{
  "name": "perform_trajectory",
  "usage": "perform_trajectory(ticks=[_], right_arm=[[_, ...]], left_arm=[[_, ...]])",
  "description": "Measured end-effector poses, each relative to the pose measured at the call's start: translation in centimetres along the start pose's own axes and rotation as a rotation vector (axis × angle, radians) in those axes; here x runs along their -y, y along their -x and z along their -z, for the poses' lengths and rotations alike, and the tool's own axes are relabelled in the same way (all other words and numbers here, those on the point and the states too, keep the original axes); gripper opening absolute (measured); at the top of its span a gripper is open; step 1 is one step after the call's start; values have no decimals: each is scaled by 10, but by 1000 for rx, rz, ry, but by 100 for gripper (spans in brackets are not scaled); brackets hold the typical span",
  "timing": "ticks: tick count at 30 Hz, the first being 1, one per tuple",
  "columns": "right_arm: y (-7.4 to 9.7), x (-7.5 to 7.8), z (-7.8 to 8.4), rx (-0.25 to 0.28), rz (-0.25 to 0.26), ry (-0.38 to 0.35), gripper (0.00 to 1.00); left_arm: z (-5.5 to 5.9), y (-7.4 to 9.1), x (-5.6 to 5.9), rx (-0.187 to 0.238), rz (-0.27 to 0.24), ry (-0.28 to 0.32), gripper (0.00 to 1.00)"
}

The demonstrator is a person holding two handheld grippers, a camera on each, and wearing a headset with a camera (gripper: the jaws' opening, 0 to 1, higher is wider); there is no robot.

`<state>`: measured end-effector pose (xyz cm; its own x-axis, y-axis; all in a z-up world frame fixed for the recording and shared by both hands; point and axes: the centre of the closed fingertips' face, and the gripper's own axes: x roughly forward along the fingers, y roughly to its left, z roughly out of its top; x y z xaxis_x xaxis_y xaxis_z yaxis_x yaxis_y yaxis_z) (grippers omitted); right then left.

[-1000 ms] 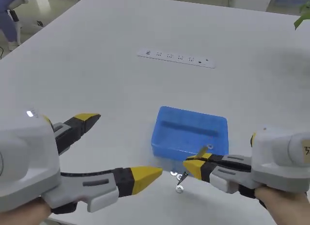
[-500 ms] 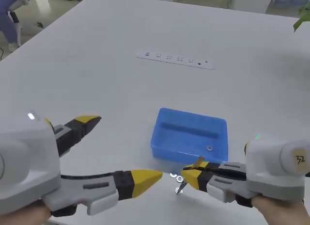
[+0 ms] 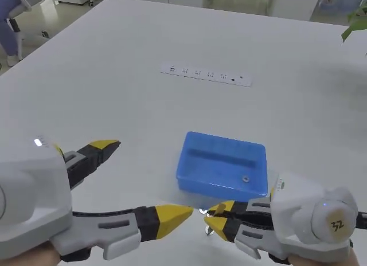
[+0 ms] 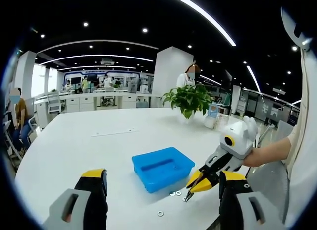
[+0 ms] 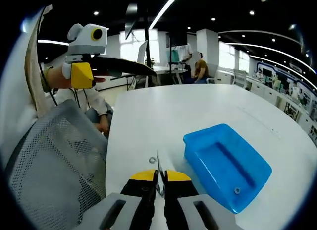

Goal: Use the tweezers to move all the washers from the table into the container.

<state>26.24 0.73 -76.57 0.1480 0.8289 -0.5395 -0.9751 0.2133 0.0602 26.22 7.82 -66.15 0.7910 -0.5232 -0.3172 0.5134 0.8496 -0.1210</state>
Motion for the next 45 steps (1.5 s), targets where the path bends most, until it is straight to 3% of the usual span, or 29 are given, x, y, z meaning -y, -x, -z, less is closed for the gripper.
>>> perform_trajectory(ticks=[3,12,15,20,24,28,31,37,45], right_arm=[[3,3,-3,16,6,-29,1],[23,16,-44,117,20,-74,1],[31,26,-61,164,36,-96,1],[44,56,-82,259,93,-181,1],[50,90,-78,276,171,-270,1],[49,118,-67,300,214,-400,1],[43,135,-49,261,247,-447,1],[26,142,-26,184,246,-466,1],[15,139,-16,119,248,-441,1]], left_arm=[[-1,1,0,1,-2,-2,96],[0,6,-5,8,-19,4,96],[1,7,-5,9,-21,5,96],[1,8,-6,10,-24,6,96],[2,8,-8,10,-26,6,96],[2,9,-9,12,-29,8,96],[2,10,-10,11,-31,7,96],[4,11,-12,9,-36,10,96],[4,13,-14,8,-45,14,95]])
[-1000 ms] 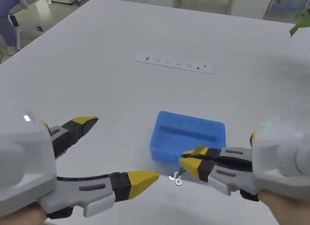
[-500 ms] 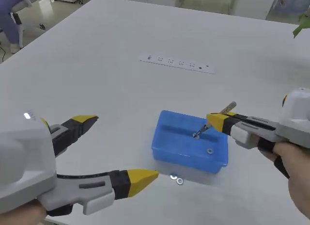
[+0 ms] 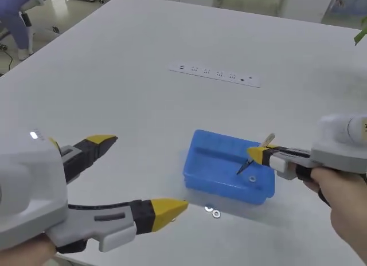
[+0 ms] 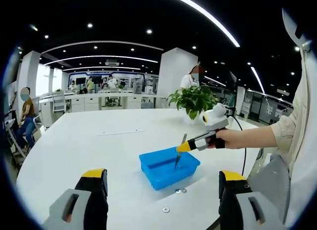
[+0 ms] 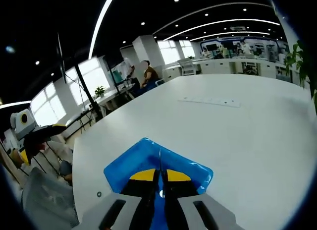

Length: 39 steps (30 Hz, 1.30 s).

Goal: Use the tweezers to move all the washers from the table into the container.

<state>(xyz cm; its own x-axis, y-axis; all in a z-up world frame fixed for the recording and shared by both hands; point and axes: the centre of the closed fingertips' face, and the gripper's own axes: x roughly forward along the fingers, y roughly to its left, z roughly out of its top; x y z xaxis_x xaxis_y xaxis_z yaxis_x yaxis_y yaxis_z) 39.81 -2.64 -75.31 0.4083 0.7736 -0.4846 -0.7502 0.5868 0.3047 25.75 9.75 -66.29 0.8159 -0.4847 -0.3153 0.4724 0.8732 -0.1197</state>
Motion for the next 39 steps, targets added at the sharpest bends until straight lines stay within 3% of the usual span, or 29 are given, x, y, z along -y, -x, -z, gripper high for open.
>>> perform_trajectory(ticks=[7,10,16,22,24,27,31,39], right_arm=[[1,-2,3,-15,-5,44,2],[5,-6,0,3,-12,55,2],[23,-32,-28,150,-78,40,2],[40,-69,-43,212,-175,76,2],[41,-79,-40,204,-210,79,2],[38,-94,-21,151,-261,88,2],[27,-94,10,58,-250,103,2],[17,-87,37,-18,-238,114,2]], left_arm=[[1,-1,-1,-3,0,0,95],[0,-2,0,-2,3,0,95],[0,-3,0,-3,5,1,95],[0,-5,2,-6,14,-3,95],[0,-6,2,-5,17,-3,95],[-1,-7,4,-5,24,-6,95],[-1,-7,6,-7,29,-10,95],[0,-5,5,-11,26,-14,95]])
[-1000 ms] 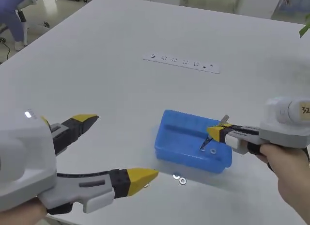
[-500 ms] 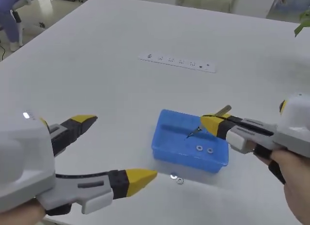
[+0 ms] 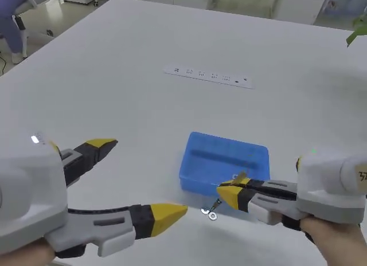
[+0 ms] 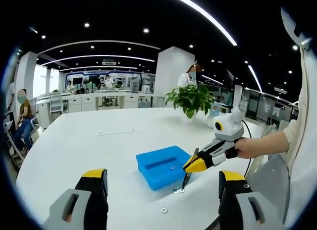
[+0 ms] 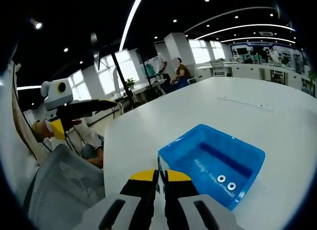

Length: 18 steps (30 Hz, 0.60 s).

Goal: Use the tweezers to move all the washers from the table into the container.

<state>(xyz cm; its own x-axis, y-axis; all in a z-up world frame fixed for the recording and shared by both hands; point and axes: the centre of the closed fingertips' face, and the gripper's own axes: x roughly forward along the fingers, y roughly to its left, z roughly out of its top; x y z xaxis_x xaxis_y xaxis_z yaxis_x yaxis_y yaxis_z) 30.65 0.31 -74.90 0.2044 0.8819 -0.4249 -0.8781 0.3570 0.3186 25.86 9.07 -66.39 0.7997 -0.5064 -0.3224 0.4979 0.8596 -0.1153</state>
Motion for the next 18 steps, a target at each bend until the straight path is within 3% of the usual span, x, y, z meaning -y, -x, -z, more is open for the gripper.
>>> perform_trajectory(ticks=[13,18], right_arm=[[-6,0,17,-99,23,99,2],[-6,-5,18,-109,16,158,2]], left_arm=[[1,0,3,-6,6,-5,95],[2,0,3,-10,3,-9,95]])
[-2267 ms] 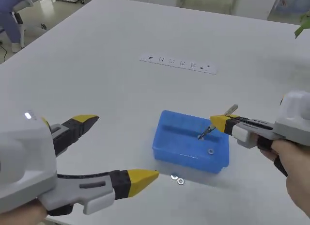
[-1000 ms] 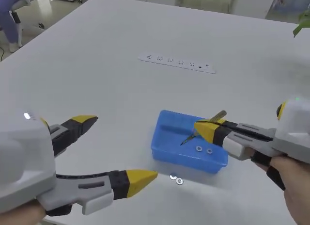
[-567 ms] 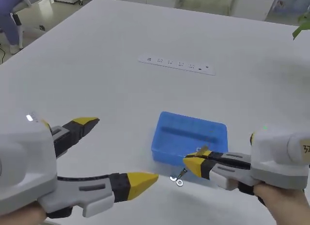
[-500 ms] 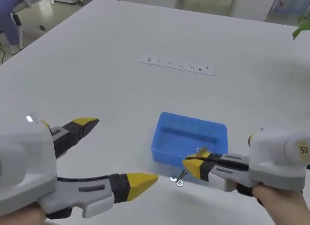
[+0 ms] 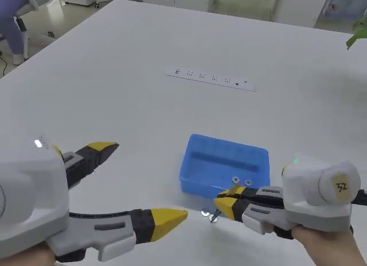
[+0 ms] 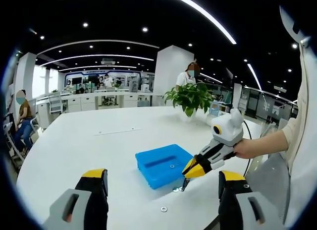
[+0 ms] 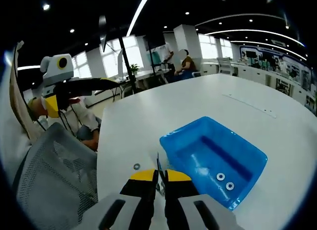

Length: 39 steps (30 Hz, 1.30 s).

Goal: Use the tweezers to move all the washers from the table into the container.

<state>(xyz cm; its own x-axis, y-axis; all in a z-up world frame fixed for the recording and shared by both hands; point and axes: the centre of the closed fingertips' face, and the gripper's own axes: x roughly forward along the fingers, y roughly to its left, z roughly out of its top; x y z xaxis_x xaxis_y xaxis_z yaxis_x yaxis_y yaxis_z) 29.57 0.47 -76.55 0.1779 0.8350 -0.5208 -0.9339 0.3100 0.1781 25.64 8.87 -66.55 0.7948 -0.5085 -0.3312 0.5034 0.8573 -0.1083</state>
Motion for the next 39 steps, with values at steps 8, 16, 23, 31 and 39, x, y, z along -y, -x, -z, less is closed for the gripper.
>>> perform_trajectory(ticks=[8,16,23,31,39], right_arm=[[-2,-12,1,-33,-21,133,1],[15,-19,-40,81,-61,88,1],[33,2,-87,238,-10,36,1],[35,55,-93,285,119,-120,1],[21,84,-68,202,184,-175,1]], left_arm=[[0,0,1,1,1,-1,95],[1,1,-1,1,-5,3,95],[1,1,-1,4,-5,5,95],[1,3,-3,6,-9,4,95],[2,4,-5,5,-15,6,95]])
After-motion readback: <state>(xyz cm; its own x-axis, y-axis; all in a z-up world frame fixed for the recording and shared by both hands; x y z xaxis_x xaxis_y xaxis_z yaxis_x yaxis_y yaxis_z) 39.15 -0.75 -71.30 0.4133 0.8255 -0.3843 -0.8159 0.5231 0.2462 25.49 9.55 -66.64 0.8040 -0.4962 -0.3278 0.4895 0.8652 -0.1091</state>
